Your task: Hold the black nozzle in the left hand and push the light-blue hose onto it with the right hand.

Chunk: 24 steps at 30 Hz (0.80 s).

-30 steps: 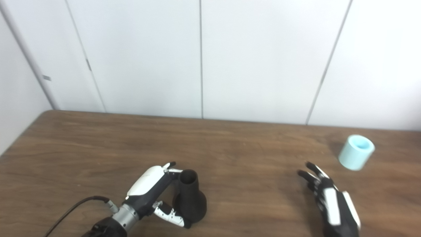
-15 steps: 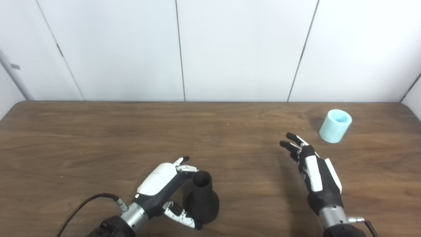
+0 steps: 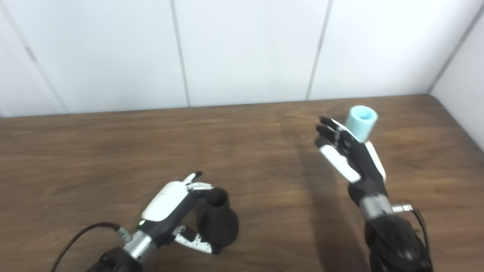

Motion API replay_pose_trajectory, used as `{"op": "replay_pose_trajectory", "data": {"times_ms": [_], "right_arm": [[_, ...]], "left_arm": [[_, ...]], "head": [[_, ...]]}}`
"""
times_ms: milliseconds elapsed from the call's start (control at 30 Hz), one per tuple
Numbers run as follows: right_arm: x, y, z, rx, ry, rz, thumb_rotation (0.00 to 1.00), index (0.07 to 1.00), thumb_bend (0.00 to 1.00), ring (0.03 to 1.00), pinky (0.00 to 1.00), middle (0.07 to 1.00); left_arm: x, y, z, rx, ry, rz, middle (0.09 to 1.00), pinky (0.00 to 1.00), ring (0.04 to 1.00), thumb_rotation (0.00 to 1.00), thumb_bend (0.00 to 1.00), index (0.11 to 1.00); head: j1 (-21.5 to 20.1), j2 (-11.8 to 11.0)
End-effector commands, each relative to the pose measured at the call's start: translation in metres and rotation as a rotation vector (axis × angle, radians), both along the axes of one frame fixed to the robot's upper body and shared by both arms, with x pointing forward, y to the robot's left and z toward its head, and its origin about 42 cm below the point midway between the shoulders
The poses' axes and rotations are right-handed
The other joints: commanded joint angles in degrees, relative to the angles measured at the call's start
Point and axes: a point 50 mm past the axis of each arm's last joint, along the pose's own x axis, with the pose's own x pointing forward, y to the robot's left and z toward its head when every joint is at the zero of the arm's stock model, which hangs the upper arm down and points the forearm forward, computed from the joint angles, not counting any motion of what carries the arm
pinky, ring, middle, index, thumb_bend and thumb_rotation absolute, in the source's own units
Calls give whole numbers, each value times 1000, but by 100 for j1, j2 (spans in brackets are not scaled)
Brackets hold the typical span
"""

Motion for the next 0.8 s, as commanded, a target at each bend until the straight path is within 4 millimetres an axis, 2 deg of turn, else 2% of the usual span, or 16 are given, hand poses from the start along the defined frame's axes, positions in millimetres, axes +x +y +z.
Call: {"op": "replay_pose_trajectory", "data": {"times_ms": [0,167,267,433,567,633,767], "right_arm": [[8,-9,30,-127,-89,-45,343,826,608,832,742,827],[20,-19,46,-304,-110,-91,282,814,648,822,730,813],[37,-33,63,-477,-109,-135,248,808,671,829,747,810],[56,-46,77,-656,-93,-174,207,795,718,844,754,814],[79,-59,91,-865,-52,-206,162,784,743,852,782,816],[95,-67,96,-950,-5,-213,148,785,759,885,823,842],[124,-77,102,-1050,96,-212,152,797,783,910,871,868]], "left_arm": [[-6,16,-23,95,71,11,476,1000,753,0,523,496],[-6,22,-26,87,67,8,474,1000,746,0,523,497],[-4,26,-26,74,68,7,474,1000,748,0,523,498],[-4,33,-28,63,71,4,472,1000,747,0,523,500],[-4,39,-33,58,76,1,469,1000,745,0,523,503],[-4,41,-35,58,78,0,467,1000,743,0,522,504],[-4,44,-37,58,81,-3,467,1000,740,0,522,505]], "head": [[-69,-3],[-412,-18],[-647,-52],[-915,-112],[-1084,-167],[-1115,-180],[-1249,-264]]}}
